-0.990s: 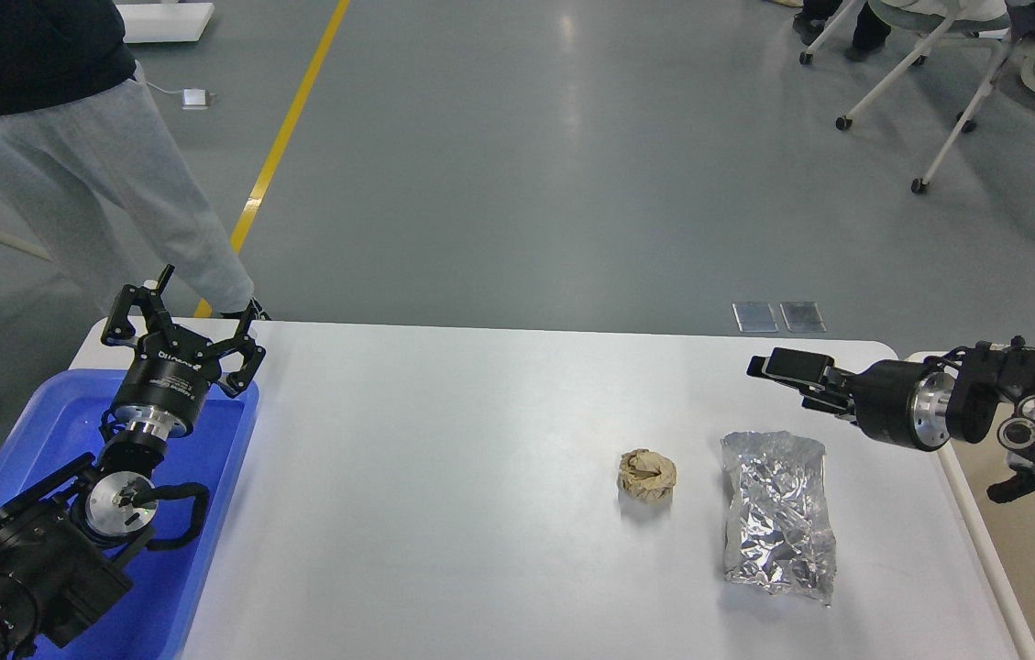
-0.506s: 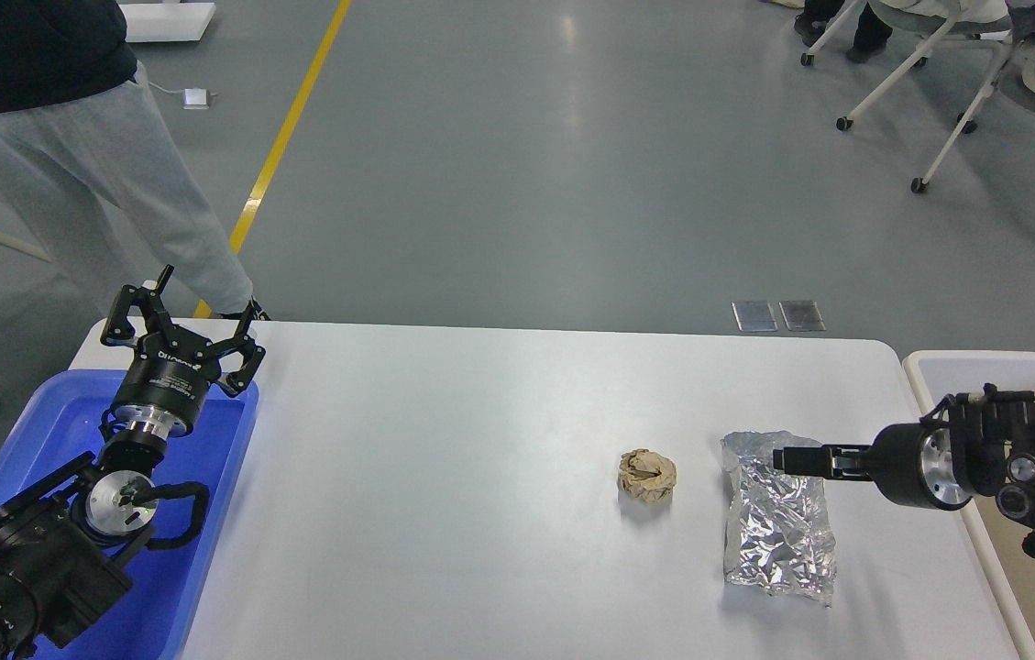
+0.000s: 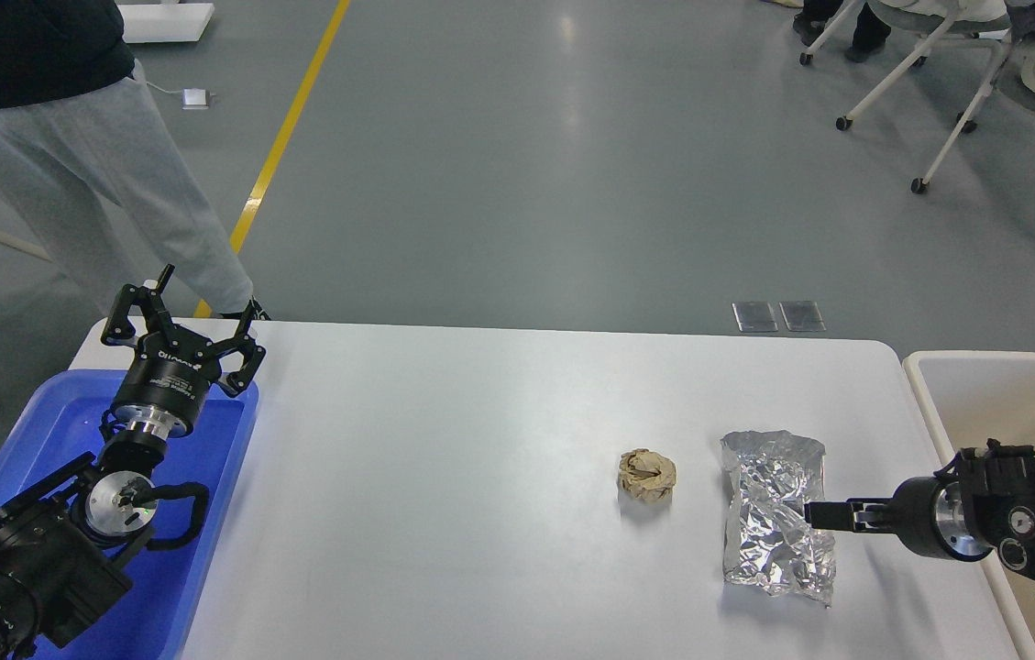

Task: Tidy desktop
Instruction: 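Lower the open right gripper onto the silver foil bag, then close the right gripper on the silver foil bag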

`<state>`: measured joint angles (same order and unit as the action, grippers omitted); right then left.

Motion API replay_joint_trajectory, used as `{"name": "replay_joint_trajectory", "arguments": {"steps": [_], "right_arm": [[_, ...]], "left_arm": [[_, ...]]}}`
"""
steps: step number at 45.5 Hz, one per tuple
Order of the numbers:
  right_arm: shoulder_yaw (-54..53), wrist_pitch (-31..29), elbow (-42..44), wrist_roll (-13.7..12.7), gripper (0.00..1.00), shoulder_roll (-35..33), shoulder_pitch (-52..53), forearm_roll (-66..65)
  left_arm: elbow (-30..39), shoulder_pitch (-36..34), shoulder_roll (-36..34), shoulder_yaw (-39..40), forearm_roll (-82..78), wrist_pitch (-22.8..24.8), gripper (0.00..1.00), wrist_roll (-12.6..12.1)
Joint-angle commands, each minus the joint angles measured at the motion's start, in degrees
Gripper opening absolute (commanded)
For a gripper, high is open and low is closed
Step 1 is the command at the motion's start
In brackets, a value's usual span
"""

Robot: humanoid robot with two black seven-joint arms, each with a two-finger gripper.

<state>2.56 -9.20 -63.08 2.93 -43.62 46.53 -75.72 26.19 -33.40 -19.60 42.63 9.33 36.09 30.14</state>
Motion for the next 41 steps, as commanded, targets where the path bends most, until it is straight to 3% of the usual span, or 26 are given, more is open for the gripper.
{"name": "replay_joint_trajectory", "arguments": {"steps": [1, 16, 22, 23, 30, 33, 37, 41], "right_arm": [[-0.27, 0.5, 1.03, 0.23, 0.99, 0.82, -1.97, 0.23], [-0.54, 1.55, 1.03, 0.5, 0.99, 2.22, -3.2, 0.49], [-0.54, 2.08, 1.03, 2.6, 0.95, 2.93, -3.82, 0.14], [-0.36, 2.26, 1.29, 3.74, 0.85, 3.02, -3.91, -0.12], [0.43, 2.26, 1.56, 4.01, 0.43, 3.02, -3.73, -0.21], [0.69, 2.34, 1.82, 4.01, 0.2, 3.02, -3.73, -0.39], [0.78, 2.34, 2.61, 4.01, 0.07, 3.02, -3.64, -0.39], [0.78, 2.34, 3.14, 4.01, 0.0, 3.02, -3.64, -0.39]], "left_arm": [[0.0, 0.0, 0.0, 0.0, 0.08, 0.03, 1.0, 0.0], [0.0, 0.0, 0.0, 0.0, -0.01, -0.06, 1.0, 0.0], [0.0, 0.0, 0.0, 0.0, -0.01, 0.03, 1.0, 0.0], [0.0, 0.0, 0.0, 0.0, -0.01, -0.06, 1.0, 0.0], [0.0, 0.0, 0.0, 0.0, -0.01, 0.03, 1.0, -0.08], [0.0, 0.0, 0.0, 0.0, -0.01, 0.03, 1.0, -0.08], [0.0, 0.0, 0.0, 0.0, 0.08, 0.03, 1.0, 0.0], [0.0, 0.0, 0.0, 0.0, -0.01, 0.03, 1.0, 0.0]]}}
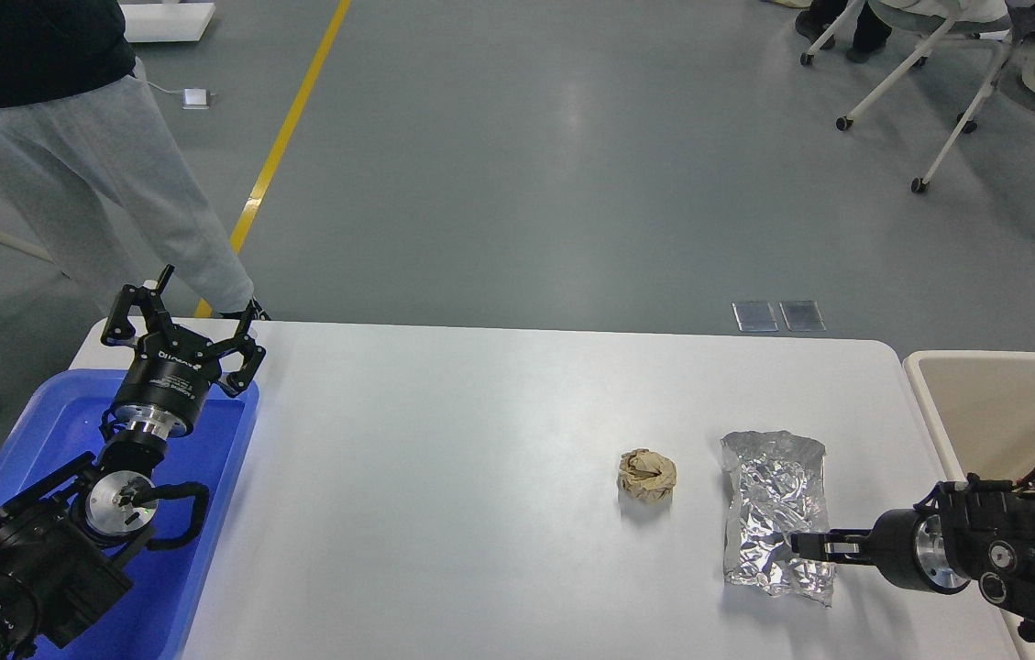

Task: Tidy desktop
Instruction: 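Close the right gripper on the silver foil bag, then lift the foil bag with the right gripper and carry it over the white bin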

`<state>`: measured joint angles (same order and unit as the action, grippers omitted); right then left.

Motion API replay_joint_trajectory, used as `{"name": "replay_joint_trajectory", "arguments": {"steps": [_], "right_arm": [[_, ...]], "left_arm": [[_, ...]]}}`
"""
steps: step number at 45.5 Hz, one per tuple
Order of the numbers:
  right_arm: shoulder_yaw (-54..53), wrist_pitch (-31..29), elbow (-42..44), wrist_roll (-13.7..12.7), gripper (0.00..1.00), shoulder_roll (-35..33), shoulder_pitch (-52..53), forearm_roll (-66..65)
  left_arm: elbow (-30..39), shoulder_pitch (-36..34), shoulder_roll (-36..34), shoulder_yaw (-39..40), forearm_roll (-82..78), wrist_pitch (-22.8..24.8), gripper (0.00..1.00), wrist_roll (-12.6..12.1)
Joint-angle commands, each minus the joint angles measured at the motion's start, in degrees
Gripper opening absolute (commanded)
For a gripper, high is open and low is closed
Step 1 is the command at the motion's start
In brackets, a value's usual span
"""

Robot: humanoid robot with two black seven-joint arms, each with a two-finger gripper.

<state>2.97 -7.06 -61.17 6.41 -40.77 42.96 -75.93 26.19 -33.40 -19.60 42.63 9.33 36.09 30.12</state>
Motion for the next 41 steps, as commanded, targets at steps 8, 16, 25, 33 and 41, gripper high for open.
{"name": "replay_joint_trajectory", "arguments": {"steps": [8, 16, 25, 33, 41], "right_arm": [[0.55, 0.2, 2.37, 0.62, 0.0, 0.16, -0.33, -0.19], [0.64, 0.2, 2.37, 1.33, 0.0, 0.16, -0.33, -0.19], [0.55, 0.03, 1.67, 1.5, 0.0, 0.07, 0.72, -0.01], [0.55, -0.76, -2.02, 1.41, 0.0, -3.17, 3.97, 0.43], [0.64, -4.27, -7.82, 1.33, 0.0, -10.11, 11.35, 1.13]], "left_arm": [[0.0, 0.0, 0.0, 0.0, -0.01, 0.03, 1.0, 0.02], [0.0, 0.0, 0.0, 0.0, -0.02, 0.03, 1.0, -0.06], [0.0, 0.0, 0.0, 0.0, -0.02, 0.03, 1.0, 0.02], [0.0, 0.0, 0.0, 0.0, -0.02, 0.03, 1.0, 0.02], [0.0, 0.0, 0.0, 0.0, -0.02, -0.06, 1.0, -0.06]]}}
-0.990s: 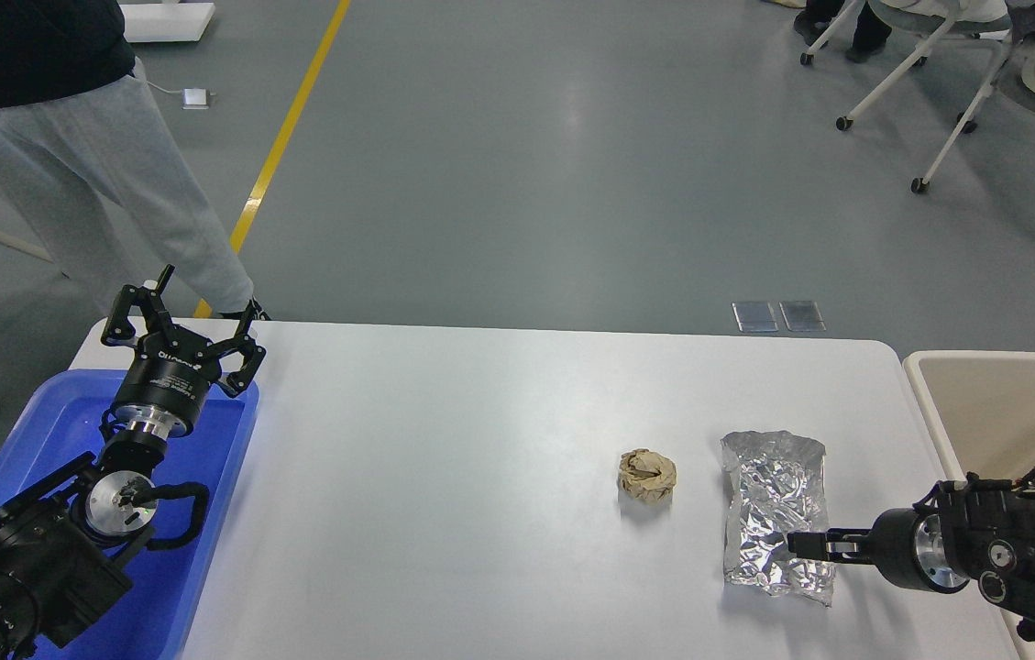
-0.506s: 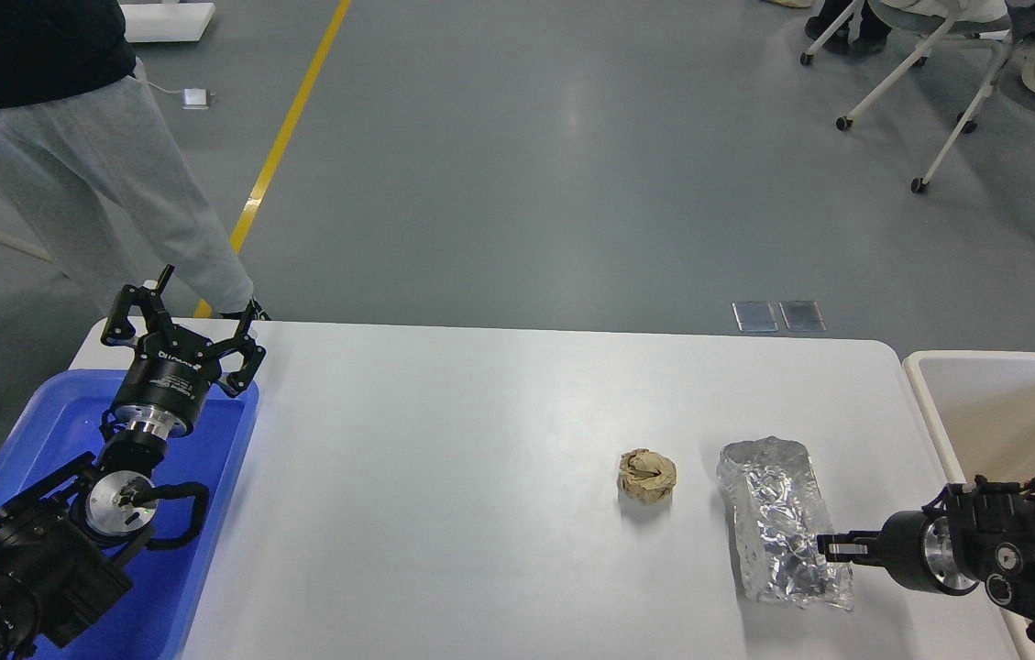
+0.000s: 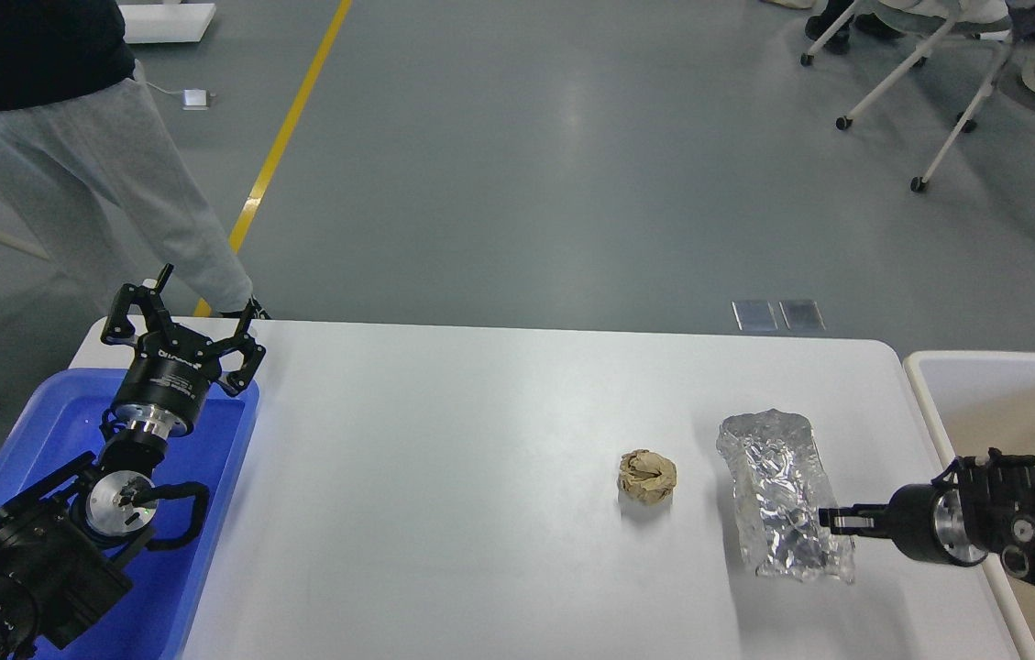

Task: Tidy desktop
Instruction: 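Lift the foil bag with the right gripper and carry it over the white bin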

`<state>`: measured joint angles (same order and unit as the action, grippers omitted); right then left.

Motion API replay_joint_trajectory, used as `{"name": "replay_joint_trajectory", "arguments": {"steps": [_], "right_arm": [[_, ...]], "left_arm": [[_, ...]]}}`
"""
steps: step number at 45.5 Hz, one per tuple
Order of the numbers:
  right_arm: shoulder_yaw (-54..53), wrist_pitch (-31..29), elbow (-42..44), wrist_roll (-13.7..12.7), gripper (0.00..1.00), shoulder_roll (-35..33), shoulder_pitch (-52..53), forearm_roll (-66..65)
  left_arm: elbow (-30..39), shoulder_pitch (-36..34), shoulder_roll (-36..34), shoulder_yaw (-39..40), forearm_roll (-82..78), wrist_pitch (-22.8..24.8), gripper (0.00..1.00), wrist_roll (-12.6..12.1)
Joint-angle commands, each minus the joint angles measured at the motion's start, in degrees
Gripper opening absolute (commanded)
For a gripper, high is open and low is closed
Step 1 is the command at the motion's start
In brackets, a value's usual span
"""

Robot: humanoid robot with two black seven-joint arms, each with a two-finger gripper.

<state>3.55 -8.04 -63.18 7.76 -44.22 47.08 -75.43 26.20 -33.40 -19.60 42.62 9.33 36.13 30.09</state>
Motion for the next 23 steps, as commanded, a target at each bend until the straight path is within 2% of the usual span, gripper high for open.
{"name": "replay_joint_trajectory", "arguments": {"steps": [1, 11, 23], "right_arm": [[-0.03, -4.08, -6.43, -0.02, 0.0, -7.63, 8.28, 0.72], [-0.03, -11.73, -13.11, -0.38, 0.0, -16.51, 19.7, 4.32], [-0.64, -20.6, -16.27, -0.29, 0.0, -22.14, 30.25, 4.5]], "left_arm": [[0.0, 0.0, 0.0, 0.0, -0.02, 0.0, 1.0, -0.03], [0.0, 0.0, 0.0, 0.0, -0.02, 0.0, 1.0, -0.03], [0.0, 0.0, 0.0, 0.0, -0.02, 0.0, 1.0, -0.03]]}}
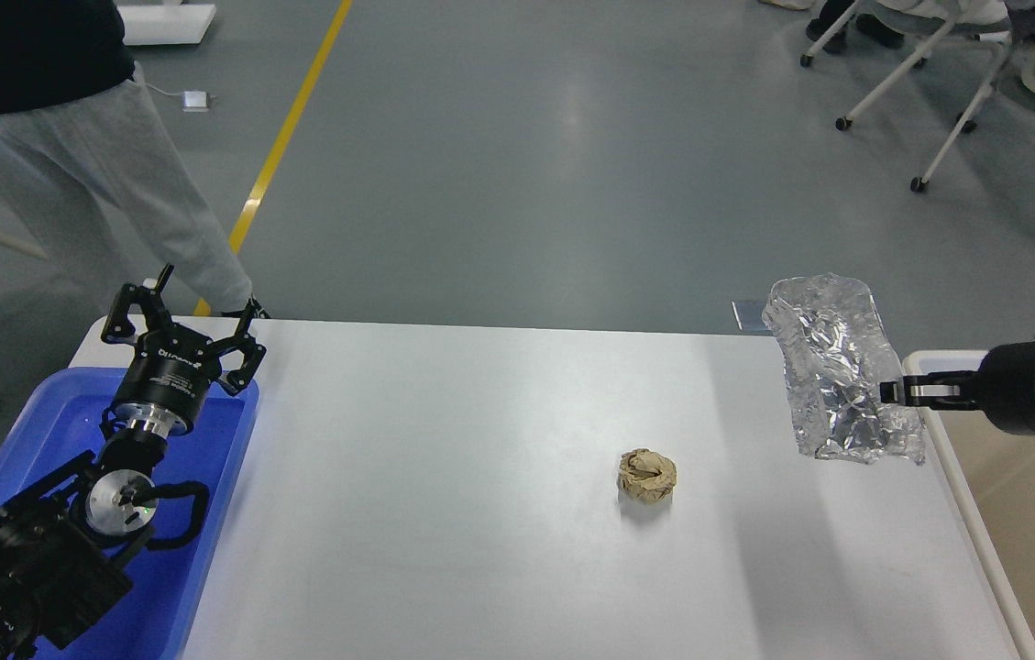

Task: Tidy desktop
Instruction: 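Lift the foil bag with the right gripper and carry it over the white bin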

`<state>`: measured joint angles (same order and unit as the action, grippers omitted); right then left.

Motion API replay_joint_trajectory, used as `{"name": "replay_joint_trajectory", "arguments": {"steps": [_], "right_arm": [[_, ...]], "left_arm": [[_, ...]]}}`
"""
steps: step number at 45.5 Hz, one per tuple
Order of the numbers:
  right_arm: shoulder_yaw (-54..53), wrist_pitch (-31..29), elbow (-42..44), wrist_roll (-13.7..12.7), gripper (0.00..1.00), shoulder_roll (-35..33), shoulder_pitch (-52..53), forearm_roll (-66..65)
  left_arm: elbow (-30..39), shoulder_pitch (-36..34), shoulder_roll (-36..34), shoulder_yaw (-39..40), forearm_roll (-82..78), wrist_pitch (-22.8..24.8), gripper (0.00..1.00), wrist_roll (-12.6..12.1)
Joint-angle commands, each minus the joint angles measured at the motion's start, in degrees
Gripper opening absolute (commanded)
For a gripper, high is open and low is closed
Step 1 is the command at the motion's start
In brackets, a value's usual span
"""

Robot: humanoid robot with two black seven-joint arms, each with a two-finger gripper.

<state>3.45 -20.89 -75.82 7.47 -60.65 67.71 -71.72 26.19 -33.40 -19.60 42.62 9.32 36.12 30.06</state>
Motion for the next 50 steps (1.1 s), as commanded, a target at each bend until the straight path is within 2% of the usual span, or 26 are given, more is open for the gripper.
{"name": "replay_joint_trajectory", "arguments": {"steps": [1, 9, 20, 34, 39, 50], "right_arm": [[-0.64, -8.37, -3.98, 0.0, 0.0, -6.06, 10.24, 0.79], [-0.99, -10.57, -6.26, -0.09, 0.0, -8.61, 13.23, 0.79], [-0.03, -9.43, -5.92, -0.18, 0.0, -10.45, 10.78, 0.53], [-0.99, -1.79, -3.72, 0.44, 0.0, -12.39, 1.2, 1.32], [-0.99, 0.24, -1.7, 0.52, 0.0, -12.74, -1.26, 5.53], [-0.91, 6.3, 6.03, 3.07, 0.0, -11.69, -6.88, 14.67]], "left_arm": [[0.0, 0.0, 0.0, 0.0, 0.0, 0.0, 1.0, 0.0], [0.0, 0.0, 0.0, 0.0, 0.08, -0.09, 1.0, 0.0], [0.0, 0.0, 0.0, 0.0, 0.08, -0.09, 1.0, 0.0], [0.0, 0.0, 0.0, 0.0, 0.08, 0.0, 1.0, 0.0], [0.0, 0.0, 0.0, 0.0, 0.08, 0.0, 1.0, 0.0], [0.0, 0.0, 0.0, 0.0, 0.08, 0.0, 1.0, 0.0]]}}
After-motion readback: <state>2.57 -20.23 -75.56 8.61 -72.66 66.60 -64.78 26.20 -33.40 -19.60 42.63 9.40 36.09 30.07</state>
